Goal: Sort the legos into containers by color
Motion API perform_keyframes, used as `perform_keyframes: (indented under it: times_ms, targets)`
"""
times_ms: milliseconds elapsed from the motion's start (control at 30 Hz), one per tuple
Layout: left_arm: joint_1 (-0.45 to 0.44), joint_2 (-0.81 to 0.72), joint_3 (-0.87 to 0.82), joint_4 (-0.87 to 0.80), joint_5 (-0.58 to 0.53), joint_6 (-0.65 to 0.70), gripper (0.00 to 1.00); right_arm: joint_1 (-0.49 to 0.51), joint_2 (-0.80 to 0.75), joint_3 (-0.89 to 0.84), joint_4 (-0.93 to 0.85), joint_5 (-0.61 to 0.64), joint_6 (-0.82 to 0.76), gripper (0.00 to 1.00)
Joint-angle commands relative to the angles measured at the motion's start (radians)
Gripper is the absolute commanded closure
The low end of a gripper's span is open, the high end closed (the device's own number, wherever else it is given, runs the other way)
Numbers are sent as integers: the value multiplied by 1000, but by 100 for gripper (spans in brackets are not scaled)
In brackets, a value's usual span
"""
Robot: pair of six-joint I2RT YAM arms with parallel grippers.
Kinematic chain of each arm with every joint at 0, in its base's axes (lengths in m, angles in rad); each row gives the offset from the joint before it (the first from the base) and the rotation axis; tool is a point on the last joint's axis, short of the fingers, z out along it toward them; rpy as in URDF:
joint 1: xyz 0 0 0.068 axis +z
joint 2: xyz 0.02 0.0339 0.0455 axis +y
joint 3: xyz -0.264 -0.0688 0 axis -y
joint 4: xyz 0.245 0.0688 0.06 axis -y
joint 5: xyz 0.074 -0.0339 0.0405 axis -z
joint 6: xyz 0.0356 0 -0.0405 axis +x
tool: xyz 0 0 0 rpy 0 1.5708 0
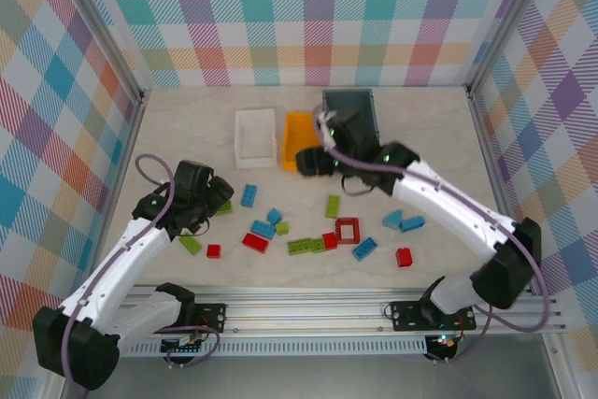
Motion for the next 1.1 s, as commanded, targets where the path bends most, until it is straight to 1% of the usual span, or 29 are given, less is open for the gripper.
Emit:
perform_keyframes:
  times_ms: [0,33,133,200,300,433,600,667,767,867,933,1000,1067]
  targets:
    - [49,58,-60,133,75,-207,10,88,-21,-151,146,-94,-70,26]
    - [60,91,-67,159,75,-263,9,122,-35,-177,155,-100,-72,25]
    - [75,203,-51,188,50,-392,8,180,-67,-232,190,-144,-77,21]
    - [81,263,-49,236,40,-456,6,193,-85,-260,212,-172,-81,20]
    - [91,345,-47,294,16,-542,7,198,-100,-273,232,-195,-80,17]
    - [118,467,-18,324,33,-609,9,205,-90,-251,211,-195,-84,17]
    - [137,589,39,326,33,-617,15,213,-82,-249,207,-196,-73,17]
    - [140,617,52,328,21,-617,21,216,-83,-251,204,-195,-66,17]
    - [140,648,59,348,20,-608,35,219,-86,-261,207,-188,-58,18]
    - [141,652,69,351,11,-572,55,219,-92,-272,208,-178,-52,18]
    - [141,631,75,345,-4,-542,63,220,-97,-275,204,-167,-50,18]
    - [140,597,91,345,-17,-490,71,220,-106,-277,203,-146,-50,19]
    - [132,564,140,348,-13,-386,74,220,-121,-281,209,-115,-46,19]
